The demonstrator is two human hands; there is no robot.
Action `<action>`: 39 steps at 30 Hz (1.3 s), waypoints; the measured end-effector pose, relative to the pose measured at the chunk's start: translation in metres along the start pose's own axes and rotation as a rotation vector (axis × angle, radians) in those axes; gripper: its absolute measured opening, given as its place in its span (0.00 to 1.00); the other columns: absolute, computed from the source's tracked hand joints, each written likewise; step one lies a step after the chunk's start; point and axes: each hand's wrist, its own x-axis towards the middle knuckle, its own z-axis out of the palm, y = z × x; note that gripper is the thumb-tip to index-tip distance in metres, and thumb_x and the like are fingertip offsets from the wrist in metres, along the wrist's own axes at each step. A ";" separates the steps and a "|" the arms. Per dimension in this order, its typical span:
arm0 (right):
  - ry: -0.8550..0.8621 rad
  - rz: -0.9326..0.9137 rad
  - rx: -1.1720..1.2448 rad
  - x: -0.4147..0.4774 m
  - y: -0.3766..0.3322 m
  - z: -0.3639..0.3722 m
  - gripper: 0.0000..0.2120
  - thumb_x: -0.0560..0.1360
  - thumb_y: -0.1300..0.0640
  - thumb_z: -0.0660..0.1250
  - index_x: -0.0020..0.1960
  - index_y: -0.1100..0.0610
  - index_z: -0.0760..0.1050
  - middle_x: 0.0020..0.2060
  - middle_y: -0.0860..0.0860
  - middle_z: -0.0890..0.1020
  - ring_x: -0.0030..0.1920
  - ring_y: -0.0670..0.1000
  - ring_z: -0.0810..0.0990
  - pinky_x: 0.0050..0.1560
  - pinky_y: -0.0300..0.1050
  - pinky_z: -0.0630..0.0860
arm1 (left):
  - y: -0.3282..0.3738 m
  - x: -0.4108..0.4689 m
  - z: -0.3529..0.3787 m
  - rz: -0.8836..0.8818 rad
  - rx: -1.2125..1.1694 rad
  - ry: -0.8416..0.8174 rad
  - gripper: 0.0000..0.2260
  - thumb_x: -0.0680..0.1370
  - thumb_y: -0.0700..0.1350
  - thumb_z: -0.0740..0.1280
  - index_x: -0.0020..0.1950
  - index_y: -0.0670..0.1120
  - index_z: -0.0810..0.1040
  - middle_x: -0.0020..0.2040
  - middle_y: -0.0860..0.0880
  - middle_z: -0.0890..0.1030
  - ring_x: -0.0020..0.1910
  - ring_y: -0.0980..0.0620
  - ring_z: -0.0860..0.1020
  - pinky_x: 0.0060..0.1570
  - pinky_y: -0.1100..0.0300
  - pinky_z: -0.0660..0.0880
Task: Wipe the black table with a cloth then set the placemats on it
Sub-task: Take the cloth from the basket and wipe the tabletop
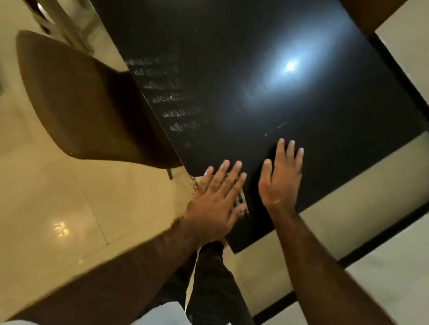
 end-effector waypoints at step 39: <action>0.080 -0.235 -0.376 0.162 -0.097 0.022 0.33 0.88 0.39 0.52 0.90 0.45 0.50 0.90 0.56 0.47 0.88 0.68 0.46 0.79 0.68 0.63 | -0.164 0.174 -0.090 -0.198 0.098 0.071 0.34 0.89 0.60 0.47 0.91 0.44 0.44 0.91 0.44 0.39 0.90 0.44 0.39 0.87 0.37 0.49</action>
